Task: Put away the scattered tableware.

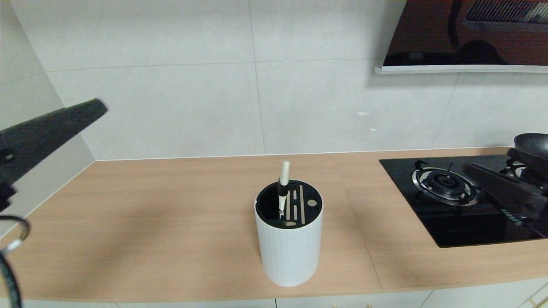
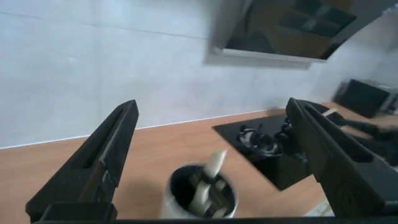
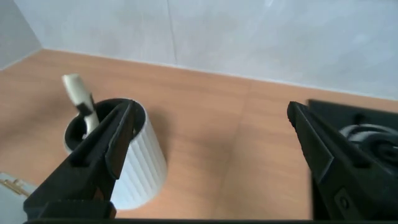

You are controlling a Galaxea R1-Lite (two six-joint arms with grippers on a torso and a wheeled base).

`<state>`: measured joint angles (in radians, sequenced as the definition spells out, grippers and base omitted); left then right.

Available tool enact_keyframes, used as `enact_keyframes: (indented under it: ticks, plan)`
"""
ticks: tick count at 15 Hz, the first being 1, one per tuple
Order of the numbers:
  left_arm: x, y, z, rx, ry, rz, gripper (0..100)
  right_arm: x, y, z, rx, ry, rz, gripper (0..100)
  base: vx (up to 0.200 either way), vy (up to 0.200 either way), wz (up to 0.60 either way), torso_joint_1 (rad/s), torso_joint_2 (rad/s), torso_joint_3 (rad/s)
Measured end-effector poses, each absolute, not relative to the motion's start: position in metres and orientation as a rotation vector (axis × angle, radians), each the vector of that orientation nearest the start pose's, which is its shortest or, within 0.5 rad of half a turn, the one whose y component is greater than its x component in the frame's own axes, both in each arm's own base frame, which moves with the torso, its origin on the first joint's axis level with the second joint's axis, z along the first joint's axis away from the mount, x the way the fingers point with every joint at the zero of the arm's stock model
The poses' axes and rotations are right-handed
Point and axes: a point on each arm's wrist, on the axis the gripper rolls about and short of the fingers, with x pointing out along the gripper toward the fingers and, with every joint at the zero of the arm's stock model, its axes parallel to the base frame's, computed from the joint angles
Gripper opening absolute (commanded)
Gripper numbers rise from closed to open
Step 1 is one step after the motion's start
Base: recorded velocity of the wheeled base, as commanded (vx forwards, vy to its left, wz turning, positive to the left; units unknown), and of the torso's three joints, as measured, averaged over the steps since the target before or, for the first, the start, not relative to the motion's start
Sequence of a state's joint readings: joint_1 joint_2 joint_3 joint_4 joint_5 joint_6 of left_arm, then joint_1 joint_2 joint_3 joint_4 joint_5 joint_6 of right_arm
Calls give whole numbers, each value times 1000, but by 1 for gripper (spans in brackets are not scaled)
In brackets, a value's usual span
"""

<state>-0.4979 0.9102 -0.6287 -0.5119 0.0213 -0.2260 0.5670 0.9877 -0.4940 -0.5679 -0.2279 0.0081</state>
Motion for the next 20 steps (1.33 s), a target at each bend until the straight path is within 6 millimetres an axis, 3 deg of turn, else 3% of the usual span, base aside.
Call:
enact_keyframes:
  ticks: [5,10,15,17,20]
  plan:
    - [-1,0,256,-249,-122,-371,100,29,6,213,29,-115,152,100,0,0,0,0,0,0]
    - [-69,14,227,-250,-256,-210,100,-35,-11,177,24,-152,-81,100,0,0,0,0,0,0]
    - [-91,8,218,-223,-354,-41,100,-54,-7,163,11,-221,-213,100,0,0,0,0,0,0]
    - [-87,1,201,-164,-314,18,100,-49,-5,144,2,-194,-215,100,0,0,0,0,0,0]
    - [-66,1,161,-69,-183,78,100,-34,-3,111,-5,-127,-123,100,0,0,0,0,0,0]
